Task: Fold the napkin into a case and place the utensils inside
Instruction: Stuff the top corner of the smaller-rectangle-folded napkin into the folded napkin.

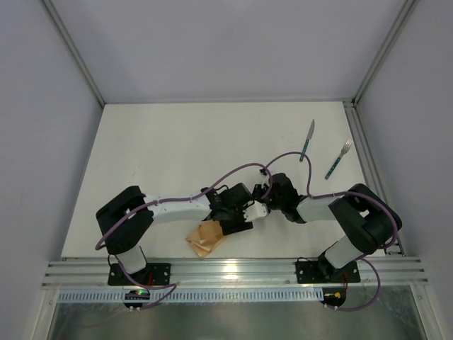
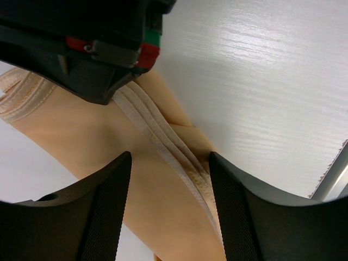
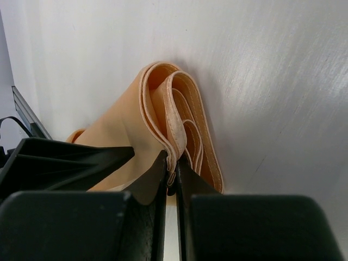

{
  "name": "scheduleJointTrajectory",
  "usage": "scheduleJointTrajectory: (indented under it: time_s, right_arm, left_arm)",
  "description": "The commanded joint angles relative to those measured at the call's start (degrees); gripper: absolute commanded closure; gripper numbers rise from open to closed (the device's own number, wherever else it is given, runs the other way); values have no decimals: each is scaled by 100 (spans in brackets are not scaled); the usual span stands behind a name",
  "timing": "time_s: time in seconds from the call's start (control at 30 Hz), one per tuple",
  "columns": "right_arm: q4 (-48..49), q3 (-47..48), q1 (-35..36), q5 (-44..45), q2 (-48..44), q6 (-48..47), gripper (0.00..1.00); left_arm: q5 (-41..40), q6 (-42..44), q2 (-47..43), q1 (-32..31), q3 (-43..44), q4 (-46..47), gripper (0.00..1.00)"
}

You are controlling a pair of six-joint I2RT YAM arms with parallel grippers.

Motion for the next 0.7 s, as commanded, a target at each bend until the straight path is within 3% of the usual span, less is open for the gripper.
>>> scheduleJointTrajectory:
  time_s: [0.0, 0.03, 0.17, 0.43, 0.67]
  right_arm:
    - [155, -67, -1, 207, -174, 28, 96]
    - [155, -67, 8, 198, -165, 37, 96]
    - [146, -75, 43, 163, -226, 115, 96]
    - [-82, -294, 342, 593, -893, 291, 96]
    - [558, -620, 360, 594, -534, 607, 96]
  left_arm:
    - [-7, -148, 0, -108, -61, 60, 40]
    - [-121, -157, 9, -117, -78, 86, 43]
    - [-825, -17, -158, -100, -174, 385, 75]
    - [-668, 115, -518, -91, -245, 333, 85]
    - [-395, 98, -703, -82, -175, -1, 87]
